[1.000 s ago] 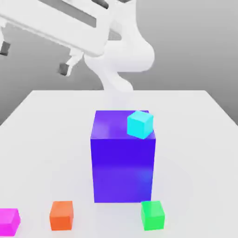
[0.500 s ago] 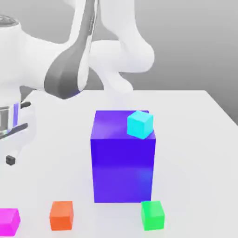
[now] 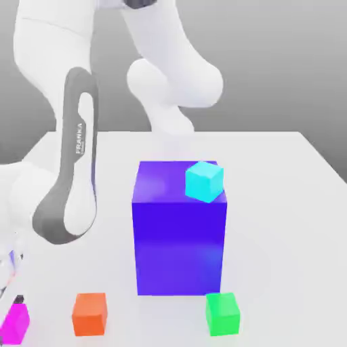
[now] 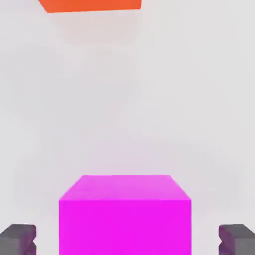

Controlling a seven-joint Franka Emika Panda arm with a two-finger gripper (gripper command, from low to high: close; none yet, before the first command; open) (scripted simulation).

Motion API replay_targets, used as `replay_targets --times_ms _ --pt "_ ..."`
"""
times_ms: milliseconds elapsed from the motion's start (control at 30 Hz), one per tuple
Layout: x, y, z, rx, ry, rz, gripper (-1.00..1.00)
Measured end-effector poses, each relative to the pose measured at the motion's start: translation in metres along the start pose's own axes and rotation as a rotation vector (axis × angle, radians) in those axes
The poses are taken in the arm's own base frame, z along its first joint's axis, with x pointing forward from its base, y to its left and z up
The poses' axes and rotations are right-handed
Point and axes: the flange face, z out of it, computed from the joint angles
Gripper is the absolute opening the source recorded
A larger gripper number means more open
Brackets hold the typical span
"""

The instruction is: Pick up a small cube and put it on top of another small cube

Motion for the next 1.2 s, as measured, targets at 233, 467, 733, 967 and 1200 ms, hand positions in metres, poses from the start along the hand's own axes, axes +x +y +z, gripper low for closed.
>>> replay_targets --times_ms 233,467,733,967,1200 --pt "0.000 0.000 -0.039 0.001 0.001 -0.001 -1.00" --pt "0.026 -0.008 -0.140 -0.029 -0.003 -0.109 -1.00" --pt "0.081 -0.050 -0.229 -0.056 -0.004 -0.304 -1.00" --pt "0.127 -0.101 -0.273 -0.064 -0.006 -0.481 -1.00" --pt "0.174 -0.159 -0.283 -0.058 -0.010 -0.672 -1.00"
